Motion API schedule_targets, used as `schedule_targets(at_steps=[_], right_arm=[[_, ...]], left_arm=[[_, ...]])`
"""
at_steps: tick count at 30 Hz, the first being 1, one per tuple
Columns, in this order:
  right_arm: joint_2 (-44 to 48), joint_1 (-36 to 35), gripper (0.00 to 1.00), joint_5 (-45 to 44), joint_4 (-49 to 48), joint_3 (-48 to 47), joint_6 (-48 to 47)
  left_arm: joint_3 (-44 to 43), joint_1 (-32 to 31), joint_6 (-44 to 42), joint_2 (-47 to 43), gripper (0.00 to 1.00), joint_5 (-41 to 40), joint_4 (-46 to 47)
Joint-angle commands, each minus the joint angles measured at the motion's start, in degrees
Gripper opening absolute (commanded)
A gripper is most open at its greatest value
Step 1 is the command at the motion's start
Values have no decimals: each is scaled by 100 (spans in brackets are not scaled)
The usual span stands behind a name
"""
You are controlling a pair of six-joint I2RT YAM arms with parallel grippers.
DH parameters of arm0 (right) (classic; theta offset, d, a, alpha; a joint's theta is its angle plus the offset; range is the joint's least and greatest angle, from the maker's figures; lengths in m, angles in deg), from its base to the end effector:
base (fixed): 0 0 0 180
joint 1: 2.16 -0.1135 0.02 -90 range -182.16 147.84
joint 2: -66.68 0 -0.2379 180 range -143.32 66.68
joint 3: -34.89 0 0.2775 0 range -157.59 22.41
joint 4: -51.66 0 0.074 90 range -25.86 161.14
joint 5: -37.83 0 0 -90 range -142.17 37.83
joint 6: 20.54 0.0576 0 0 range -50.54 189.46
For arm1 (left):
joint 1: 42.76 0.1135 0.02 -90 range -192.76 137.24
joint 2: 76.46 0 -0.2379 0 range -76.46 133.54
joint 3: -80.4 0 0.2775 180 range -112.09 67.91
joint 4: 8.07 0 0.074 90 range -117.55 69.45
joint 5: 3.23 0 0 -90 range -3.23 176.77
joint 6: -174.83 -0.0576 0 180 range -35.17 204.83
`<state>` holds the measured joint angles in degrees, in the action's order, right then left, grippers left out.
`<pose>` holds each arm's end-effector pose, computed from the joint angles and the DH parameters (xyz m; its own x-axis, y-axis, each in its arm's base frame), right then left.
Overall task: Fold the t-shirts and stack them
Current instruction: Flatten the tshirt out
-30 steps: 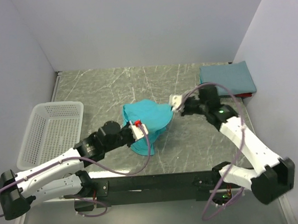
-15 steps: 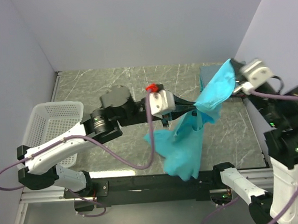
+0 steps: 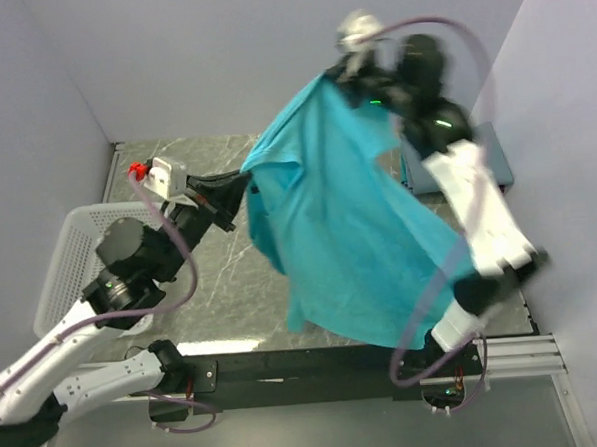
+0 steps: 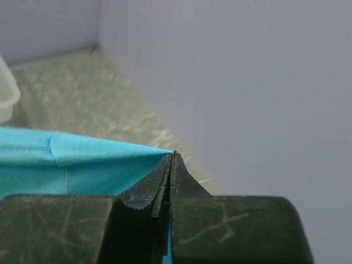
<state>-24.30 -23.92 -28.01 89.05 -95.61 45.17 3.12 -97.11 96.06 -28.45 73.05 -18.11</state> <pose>0.3299 0.1571 0.5327 0.3269 -0.2736 -0.9046 -0.6403 0.6398 -0.4249 0.1426 -0.1754 0.4688 0.0600 -0.4082 -0.9109 0.6837 0.6817 -0.2605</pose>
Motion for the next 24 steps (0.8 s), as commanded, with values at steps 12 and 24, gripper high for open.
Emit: schedule_targets(at_steps=[12, 24], right_arm=[[-3288, -691, 83, -2444, -654, -329, 883], [227, 830, 76, 844, 1604, 4177, -1286]], left_arm=[[2332, 4275, 3801, 1448, 5, 36, -736], [1629, 4275, 1738, 1078, 99, 1879, -289]])
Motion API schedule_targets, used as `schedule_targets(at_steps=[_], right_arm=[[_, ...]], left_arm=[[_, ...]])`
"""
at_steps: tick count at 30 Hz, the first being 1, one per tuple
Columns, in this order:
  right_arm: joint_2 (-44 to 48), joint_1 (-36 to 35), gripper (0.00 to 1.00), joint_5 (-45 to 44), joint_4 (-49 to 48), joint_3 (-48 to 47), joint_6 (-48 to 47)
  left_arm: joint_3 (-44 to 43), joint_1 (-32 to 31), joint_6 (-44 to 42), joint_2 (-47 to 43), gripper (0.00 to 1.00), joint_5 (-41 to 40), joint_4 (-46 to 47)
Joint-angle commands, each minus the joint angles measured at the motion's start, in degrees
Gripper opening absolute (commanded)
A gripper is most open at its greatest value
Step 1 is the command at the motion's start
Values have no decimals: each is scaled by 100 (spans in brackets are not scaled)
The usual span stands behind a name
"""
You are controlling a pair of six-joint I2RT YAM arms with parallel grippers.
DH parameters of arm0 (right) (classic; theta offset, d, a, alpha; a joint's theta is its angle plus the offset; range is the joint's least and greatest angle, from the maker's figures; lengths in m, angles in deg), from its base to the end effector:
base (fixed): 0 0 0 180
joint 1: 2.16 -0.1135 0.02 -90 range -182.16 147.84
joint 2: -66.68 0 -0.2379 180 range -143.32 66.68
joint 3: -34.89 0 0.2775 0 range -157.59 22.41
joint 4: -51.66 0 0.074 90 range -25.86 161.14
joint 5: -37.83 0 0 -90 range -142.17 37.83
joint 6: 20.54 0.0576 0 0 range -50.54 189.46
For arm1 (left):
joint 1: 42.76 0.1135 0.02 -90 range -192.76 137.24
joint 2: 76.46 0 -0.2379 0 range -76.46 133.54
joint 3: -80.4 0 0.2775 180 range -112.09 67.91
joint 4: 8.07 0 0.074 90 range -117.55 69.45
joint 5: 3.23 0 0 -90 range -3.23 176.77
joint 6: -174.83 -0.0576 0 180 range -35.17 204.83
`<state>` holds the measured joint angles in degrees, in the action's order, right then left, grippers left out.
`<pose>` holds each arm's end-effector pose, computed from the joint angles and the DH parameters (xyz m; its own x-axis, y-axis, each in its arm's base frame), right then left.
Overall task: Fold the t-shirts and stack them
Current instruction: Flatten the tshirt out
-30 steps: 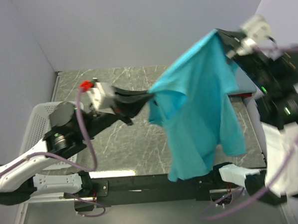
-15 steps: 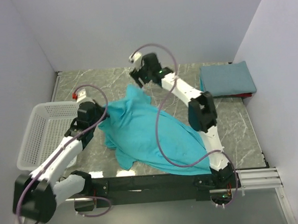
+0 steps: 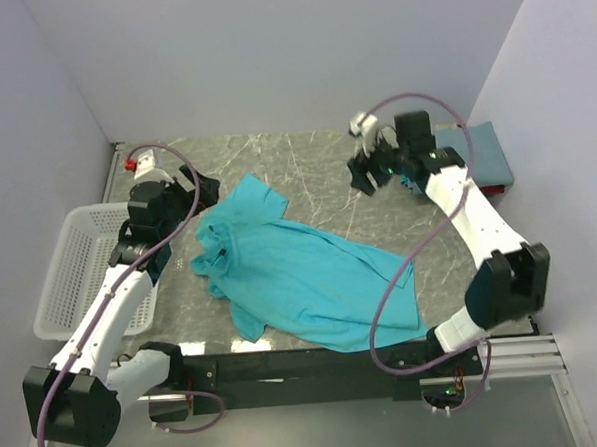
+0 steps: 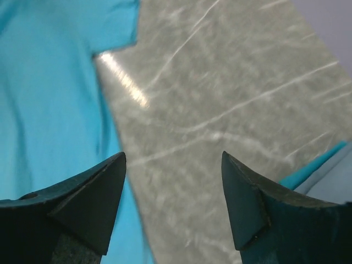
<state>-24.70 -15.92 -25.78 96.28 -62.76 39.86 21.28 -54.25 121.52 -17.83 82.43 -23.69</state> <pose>0.3825 0.1200 0.3037 -0.2515 -0.5171 -0.8181 -0.7773 0.6115 -0.1476 0.2954 -0.0556 0.2847 -0.2810 -0.5508 -0.7859 -0.0510 0.8263 -0.5609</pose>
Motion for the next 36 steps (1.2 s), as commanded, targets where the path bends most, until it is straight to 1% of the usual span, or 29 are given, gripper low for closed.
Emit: schedule_targets(at_steps=[1, 2, 3, 4, 5, 6, 7, 8, 9, 10, 11, 12, 15, 20, 23, 27, 32, 35, 36], right_arm=[[391, 170, 74, 648, 986, 1097, -896], [505, 198, 72, 483, 1161, 1290, -1020], [611, 198, 70, 324, 1215, 1649, -1169], [838, 198, 65, 192, 1285, 1835, -1266], [962, 207, 63, 69, 1356, 2011, -1345], [1233, 198, 62, -219, 1321, 2404, -1364], [1384, 181, 59, -466, 1278, 2608, -1338], [1533, 102, 56, -660, 1225, 2819, -1355], [1683, 75, 55, -958, 1216, 3221, -1381], [1936, 49, 54, -1065, 1190, 3417, -1373], [2061, -38, 54, -1153, 1154, 3776, -1372], [2149, -109, 54, -1432, 1102, 3962, -1338], [2308, -215, 53, -1812, 821, 4454, -1285], [2010, -417, 50, -2032, 566, 4605, -1092], [1790, -549, 50, -2278, 408, 4641, -942], [1553, -566, 48, -2331, 381, 4623, -880], [1333, -575, 42, -2393, 416, 4579, -828], [1227, -593, 36, -2402, 442, 4527, -801], [1210, -593, 26, -2419, 468, 4500, -792]], left_arm=[[-328, -12, -943, 121, 98, 1170, 183], [-512, -12, -1040, 462, 97, 1346, 8], [-923, -3, -1345, 674, 95, 1739, -133], [-1135, -11, -1496, 893, 89, 1970, -448], [-1338, -3, -1602, 1270, 88, 2094, -590], [-1627, -11, -1751, 1430, 89, 2365, -687], [-1725, -12, -1805, 1571, 96, 2489, -741], [-1787, -20, -1805, 1764, 98, 2569, -819], [-1805, -12, -1762, 1853, 99, 2657, -838], [-1788, -20, -1779, 1941, 99, 2814, -838], [-1727, -20, -1770, 1968, 100, 2807, -794], [-1552, -29, -1779, 1968, 99, 2807, -759], [-1279, -55, -1963, 1915, 99, 2693, -750], [-1173, -178, -2253, 1661, 99, 2219, -847], [-1041, -196, -2315, 1555, 100, 2157, -767], [-1085, -196, -2429, 1555, 100, 2051, -855], [-1076, -196, -2456, 1458, 99, 2051, -838], [-1067, -196, -2464, 1406, 99, 2033, -829], [-1059, -196, -2465, 1397, 99, 2033, -829]])
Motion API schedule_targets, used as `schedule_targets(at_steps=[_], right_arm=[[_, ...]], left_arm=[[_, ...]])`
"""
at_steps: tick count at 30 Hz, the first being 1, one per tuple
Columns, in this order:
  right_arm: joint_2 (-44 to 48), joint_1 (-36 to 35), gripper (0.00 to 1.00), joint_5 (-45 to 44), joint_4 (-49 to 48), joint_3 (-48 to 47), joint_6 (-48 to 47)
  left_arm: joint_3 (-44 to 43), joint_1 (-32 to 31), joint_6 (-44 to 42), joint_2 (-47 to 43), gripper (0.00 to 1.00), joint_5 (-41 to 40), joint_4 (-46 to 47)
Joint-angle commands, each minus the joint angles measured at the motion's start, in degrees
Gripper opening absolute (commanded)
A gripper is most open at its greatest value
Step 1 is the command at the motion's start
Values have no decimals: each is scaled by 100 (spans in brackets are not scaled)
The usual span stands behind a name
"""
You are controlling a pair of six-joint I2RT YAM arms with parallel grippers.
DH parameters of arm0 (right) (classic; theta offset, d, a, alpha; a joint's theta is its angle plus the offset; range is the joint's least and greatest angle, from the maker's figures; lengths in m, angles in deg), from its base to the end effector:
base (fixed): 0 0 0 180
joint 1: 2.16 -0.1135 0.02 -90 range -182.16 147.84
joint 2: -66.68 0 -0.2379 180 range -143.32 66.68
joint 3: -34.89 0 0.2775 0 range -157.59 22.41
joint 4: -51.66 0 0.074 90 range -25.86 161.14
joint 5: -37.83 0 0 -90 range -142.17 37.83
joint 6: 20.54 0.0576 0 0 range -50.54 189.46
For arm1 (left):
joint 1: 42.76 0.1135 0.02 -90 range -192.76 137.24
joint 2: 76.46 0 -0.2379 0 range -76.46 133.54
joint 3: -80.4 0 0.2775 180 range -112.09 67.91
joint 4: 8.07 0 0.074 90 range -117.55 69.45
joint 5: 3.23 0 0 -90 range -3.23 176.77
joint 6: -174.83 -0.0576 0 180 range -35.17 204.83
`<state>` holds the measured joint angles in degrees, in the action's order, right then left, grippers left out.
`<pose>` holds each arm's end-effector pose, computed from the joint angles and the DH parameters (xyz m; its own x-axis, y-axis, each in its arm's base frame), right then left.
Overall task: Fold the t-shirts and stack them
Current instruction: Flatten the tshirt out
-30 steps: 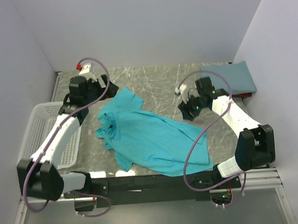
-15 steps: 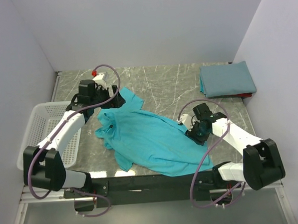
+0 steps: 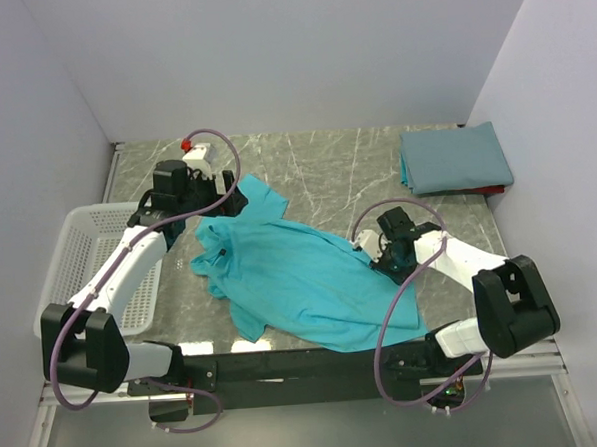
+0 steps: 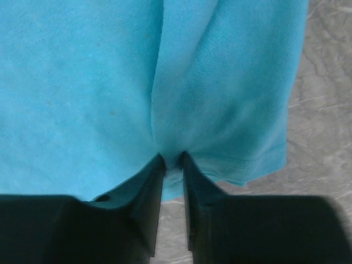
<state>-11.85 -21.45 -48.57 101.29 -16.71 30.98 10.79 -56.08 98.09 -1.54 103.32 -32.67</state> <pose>0.2354 0.0862 0.0931 -0.5049 -0.8347 -0.2200 -0.8401 0.5337 -0.0968 0.3333 -0.0958 0.2531 -0.5781 -0.0891 -0.8111 0.3375 0.8789 -0.3371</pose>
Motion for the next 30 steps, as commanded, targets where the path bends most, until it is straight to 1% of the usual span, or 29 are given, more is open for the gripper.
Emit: schedule_targets(at_steps=[1, 3, 7, 8, 11, 15, 18, 22, 23, 24, 27, 29, 30], right_arm=[[-76, -49, 19, -192, -6, -158, 95], [3, -40, 7, -271, 56, -342, 95], [-31, -22, 6, -604, 267, -912, 7], [-93, -5, 6, -632, 363, -1175, -54], [-365, 39, 12, -615, 574, -1694, -116], [-742, 83, 16, -588, 688, -2073, -177], [-989, 127, 14, -448, 820, -2223, -177], [-1139, 171, 15, -448, 733, -2074, -186], [-1165, 188, 16, -421, 707, -2022, -178], [-1183, 215, 21, -404, 689, -1987, -169], [-1218, 259, 27, -403, 601, -1872, -169], [-1236, 277, 29, -403, 548, -1846, -142], [-1253, 285, 32, -403, 539, -1837, -142]], left_arm=[[-18, -13, -122, -223, 100, -47, 69], [-18, -13, -122, -223, 99, -56, 61], [-27, -21, -139, -249, 99, -91, 43], [-18, -13, -148, -258, 99, -117, 43], [-18, -13, -174, -302, 99, -153, 34], [-1, -13, -183, -346, 99, -153, 52], [-18, -13, -192, -346, 100, -135, 25], [-9, -13, -192, -399, 99, -91, 52], [-18, -13, -192, -407, 99, -83, 52], [-9, -13, -183, -407, 99, -74, 61], [-9, -13, -166, -399, 99, -3, 61], [-27, -13, -165, -390, 99, 14, 52], [-27, -13, -157, -390, 99, 14, 61]])
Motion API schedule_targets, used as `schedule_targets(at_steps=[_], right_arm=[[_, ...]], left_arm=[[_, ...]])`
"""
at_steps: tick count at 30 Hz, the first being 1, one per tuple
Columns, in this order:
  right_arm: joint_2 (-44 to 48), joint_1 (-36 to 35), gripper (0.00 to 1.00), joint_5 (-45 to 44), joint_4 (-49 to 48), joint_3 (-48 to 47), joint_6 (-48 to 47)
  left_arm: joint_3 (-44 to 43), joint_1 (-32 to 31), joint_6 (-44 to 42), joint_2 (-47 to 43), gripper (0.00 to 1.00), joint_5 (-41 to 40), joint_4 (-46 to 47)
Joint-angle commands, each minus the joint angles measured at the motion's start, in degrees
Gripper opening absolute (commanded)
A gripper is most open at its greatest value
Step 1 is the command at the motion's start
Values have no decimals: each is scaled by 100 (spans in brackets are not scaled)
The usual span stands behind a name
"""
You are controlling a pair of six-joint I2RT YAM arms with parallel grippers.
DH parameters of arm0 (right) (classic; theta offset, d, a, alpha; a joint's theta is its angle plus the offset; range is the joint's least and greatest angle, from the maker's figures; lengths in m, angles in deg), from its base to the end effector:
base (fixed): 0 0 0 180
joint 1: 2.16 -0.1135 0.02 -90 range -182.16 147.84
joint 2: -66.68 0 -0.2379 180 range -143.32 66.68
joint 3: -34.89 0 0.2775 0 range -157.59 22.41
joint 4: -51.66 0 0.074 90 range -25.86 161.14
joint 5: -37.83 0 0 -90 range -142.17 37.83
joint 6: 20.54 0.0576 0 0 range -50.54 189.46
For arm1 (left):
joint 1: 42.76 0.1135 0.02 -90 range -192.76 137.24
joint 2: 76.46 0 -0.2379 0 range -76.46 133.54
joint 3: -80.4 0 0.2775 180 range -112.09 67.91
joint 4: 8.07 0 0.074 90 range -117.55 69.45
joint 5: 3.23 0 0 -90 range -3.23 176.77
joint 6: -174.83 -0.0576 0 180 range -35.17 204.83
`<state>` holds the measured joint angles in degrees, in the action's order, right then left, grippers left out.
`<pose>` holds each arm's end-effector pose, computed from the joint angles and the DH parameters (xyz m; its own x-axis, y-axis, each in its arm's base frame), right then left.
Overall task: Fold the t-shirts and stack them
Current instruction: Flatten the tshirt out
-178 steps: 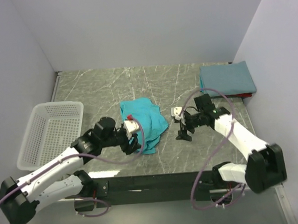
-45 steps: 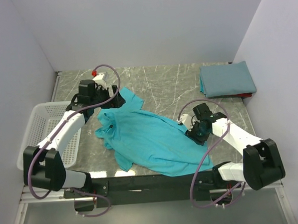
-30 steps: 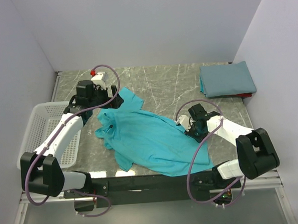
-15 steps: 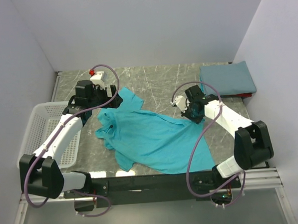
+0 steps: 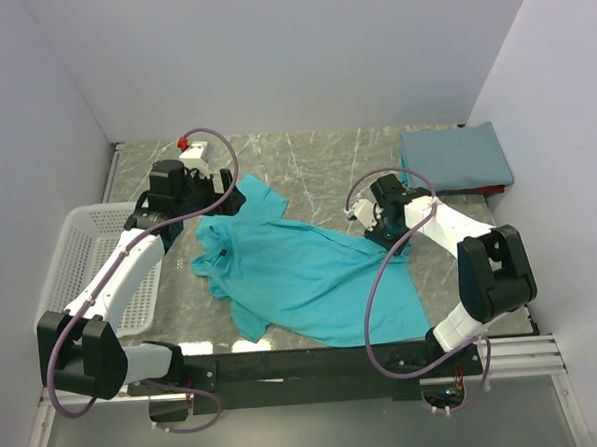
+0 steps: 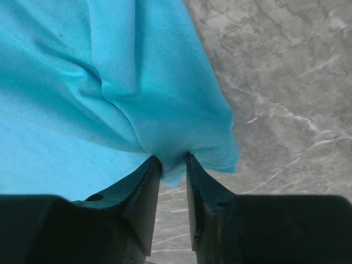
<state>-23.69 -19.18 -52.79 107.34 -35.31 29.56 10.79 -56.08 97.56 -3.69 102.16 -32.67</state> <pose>0.3006 0.0914 0.1281 -0.5252 -0.8316 -0.1808 -0.8173 0.5521 -0.1649 0.3285 -0.0935 0.2651 -0.5414 -0.0901 -0.8359 0.3397 0.8860 -0.3156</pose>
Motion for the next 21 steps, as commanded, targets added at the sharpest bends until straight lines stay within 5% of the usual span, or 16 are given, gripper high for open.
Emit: schedule_targets(at_steps=[1, 15, 21], right_arm=[[-69, 58, 34, 27, -66, 15, 8], [362, 58, 38, 45, 206, -126, 9], [309, 58, 30, 45, 233, -109, 35]], left_arm=[[-18, -13, -113, -176, 99, 130, 61], [-27, -13, -104, -97, 99, 192, 43], [-18, -13, -104, -132, 99, 183, 52]])
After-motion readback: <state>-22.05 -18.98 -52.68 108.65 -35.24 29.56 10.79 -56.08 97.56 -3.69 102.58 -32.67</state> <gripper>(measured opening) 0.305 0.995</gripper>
